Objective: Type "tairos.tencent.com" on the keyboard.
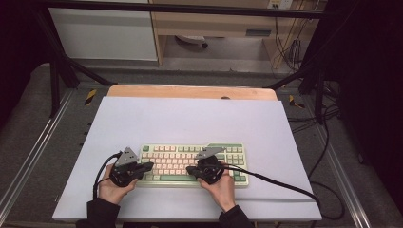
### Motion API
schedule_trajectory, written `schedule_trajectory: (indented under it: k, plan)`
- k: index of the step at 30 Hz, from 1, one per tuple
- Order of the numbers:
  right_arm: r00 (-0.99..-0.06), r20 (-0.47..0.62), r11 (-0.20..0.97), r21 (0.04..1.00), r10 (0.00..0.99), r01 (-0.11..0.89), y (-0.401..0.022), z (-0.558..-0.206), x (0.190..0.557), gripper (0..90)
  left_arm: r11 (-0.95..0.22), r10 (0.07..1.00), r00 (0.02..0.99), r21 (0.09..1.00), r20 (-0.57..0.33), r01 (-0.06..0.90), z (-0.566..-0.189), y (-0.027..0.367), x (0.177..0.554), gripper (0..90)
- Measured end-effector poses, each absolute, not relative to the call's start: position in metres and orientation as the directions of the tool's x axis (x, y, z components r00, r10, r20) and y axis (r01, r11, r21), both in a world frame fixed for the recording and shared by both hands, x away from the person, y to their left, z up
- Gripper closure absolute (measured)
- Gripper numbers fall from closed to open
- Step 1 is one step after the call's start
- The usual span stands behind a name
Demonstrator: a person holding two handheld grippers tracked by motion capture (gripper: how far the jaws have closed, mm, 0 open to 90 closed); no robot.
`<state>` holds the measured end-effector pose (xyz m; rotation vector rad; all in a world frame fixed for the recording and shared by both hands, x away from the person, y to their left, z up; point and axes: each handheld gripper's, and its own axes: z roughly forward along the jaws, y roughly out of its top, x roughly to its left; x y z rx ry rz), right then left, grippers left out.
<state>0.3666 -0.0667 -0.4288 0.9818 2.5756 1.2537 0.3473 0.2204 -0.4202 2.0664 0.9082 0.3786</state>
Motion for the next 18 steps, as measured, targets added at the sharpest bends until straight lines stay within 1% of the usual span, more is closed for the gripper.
schedule_trajectory:
  k: [10,18]
  plan:
    - [-0.783,0.158,0.457,0.737,0.602,0.499,-0.066,-0.432,0.366,90.0,-0.397,0.718,0.694,0.789,-0.052,0.47,-0.42,0.22,0.347,89.3]
    - [-0.784,0.146,0.443,0.756,0.604,0.482,-0.072,-0.419,0.365,90.0,-0.394,0.715,0.697,0.791,-0.056,0.468,-0.419,0.22,0.346,89.1]
